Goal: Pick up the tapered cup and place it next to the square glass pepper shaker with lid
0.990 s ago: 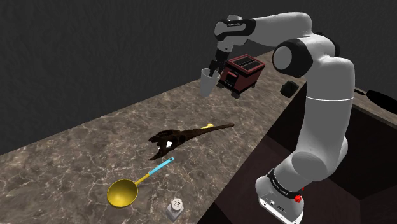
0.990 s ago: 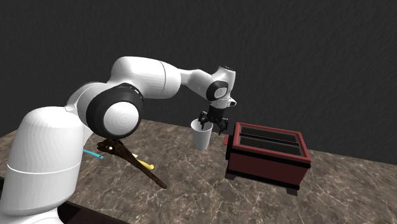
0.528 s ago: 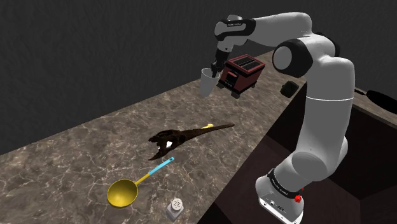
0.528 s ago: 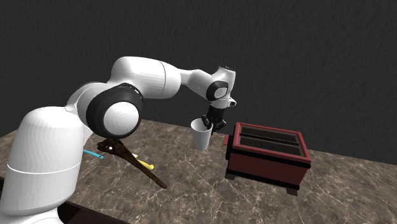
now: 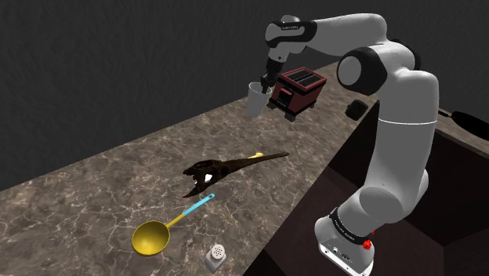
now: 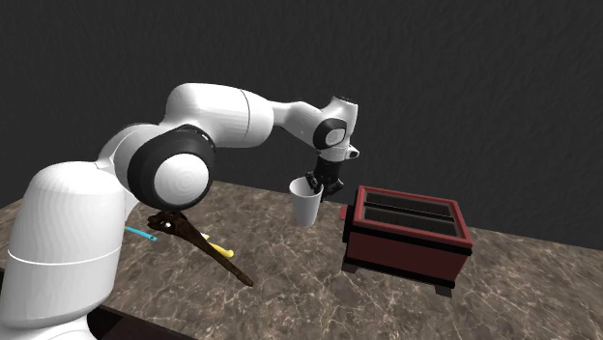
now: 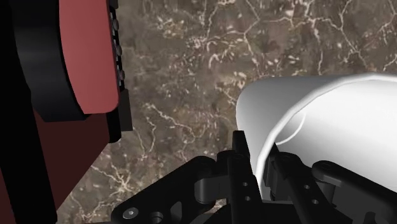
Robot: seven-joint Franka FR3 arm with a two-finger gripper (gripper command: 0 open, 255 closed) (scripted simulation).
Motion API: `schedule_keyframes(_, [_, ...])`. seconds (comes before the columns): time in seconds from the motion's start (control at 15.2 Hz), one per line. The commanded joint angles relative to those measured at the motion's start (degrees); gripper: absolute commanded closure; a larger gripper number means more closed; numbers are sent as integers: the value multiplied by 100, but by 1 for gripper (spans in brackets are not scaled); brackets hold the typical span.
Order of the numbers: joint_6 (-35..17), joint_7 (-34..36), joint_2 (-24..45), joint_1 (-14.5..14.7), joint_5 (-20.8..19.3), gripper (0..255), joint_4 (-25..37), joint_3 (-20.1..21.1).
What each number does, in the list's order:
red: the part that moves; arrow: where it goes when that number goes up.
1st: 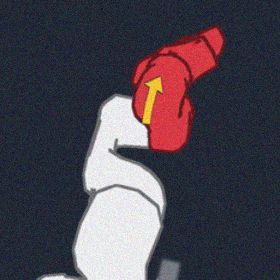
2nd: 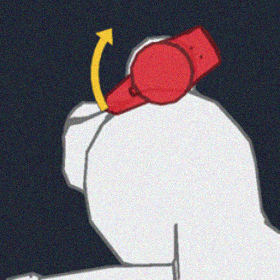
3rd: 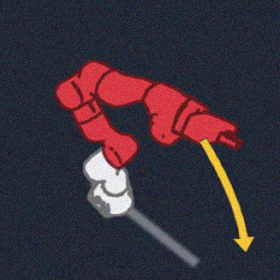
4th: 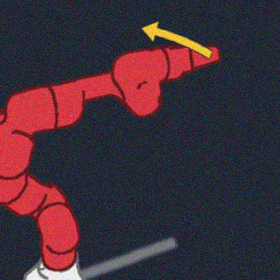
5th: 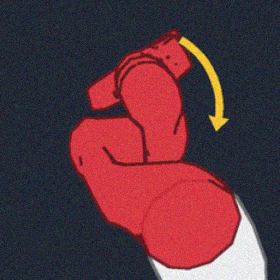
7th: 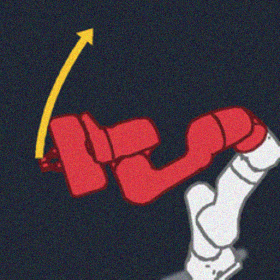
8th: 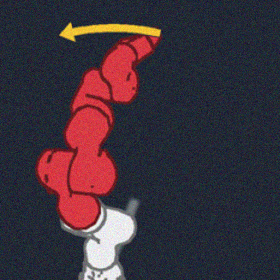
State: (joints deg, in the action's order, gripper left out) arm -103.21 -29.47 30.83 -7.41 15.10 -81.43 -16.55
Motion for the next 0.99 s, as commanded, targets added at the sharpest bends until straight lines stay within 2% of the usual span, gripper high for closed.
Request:
schedule_keyframes(0.0, [135, 17, -5, -14, -8, 255, 134, -5])
schedule_keyframes(0.92, [1146, 169, -99, -95, -66, 255, 1072, -33])
